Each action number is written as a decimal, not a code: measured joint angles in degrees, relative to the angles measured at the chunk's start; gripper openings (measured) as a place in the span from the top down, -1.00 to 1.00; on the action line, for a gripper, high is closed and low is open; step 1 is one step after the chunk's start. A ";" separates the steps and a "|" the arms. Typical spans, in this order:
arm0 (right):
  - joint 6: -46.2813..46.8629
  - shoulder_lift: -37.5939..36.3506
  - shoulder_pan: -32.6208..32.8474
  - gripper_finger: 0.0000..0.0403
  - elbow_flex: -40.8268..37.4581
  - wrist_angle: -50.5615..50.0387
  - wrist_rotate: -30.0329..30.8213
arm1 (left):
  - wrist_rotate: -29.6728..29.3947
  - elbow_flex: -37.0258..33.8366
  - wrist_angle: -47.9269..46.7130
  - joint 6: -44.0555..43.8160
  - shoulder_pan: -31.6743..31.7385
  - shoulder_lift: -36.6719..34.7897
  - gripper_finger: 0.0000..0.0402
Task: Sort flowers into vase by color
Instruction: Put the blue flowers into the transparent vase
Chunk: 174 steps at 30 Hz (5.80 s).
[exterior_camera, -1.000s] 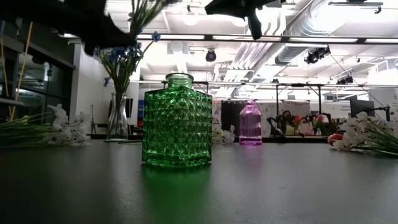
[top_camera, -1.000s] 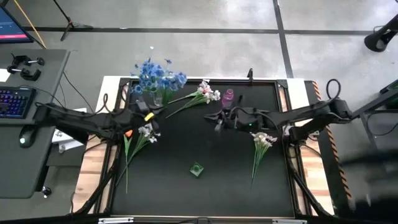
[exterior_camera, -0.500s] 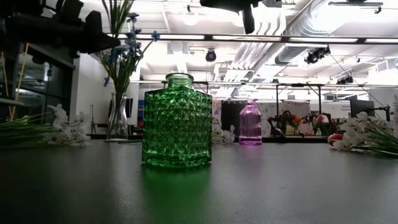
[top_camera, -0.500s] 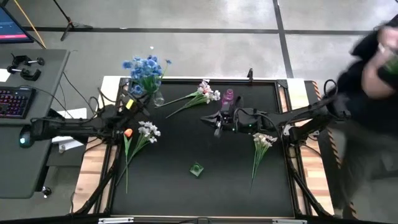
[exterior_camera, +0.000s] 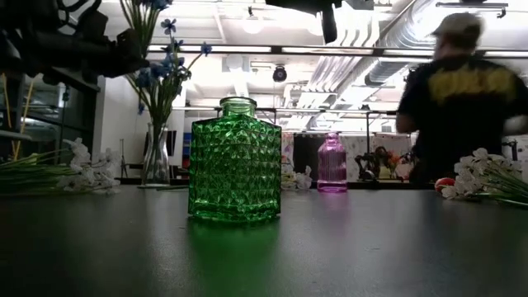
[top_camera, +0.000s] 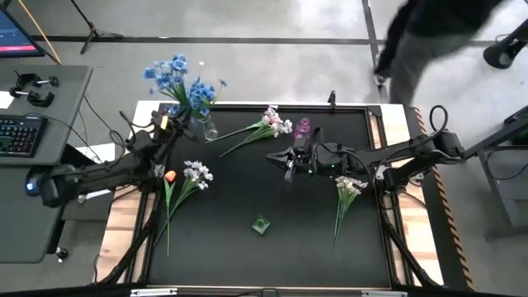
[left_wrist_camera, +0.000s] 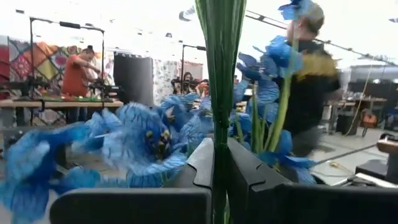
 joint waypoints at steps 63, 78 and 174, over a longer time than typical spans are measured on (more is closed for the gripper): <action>-2.83 0.00 0.00 1.00 0.00 2.99 0.57 | -1.71 0.00 24.41 -11.05 6.52 32.70 0.88; -2.61 0.00 0.00 1.00 0.00 3.83 0.33 | -0.98 0.00 18.70 -7.03 6.52 32.09 0.55; -13.50 64.32 -21.75 -0.53 67.82 -14.85 -12.72 | 0.73 0.01 -11.18 -8.57 6.61 1.33 0.06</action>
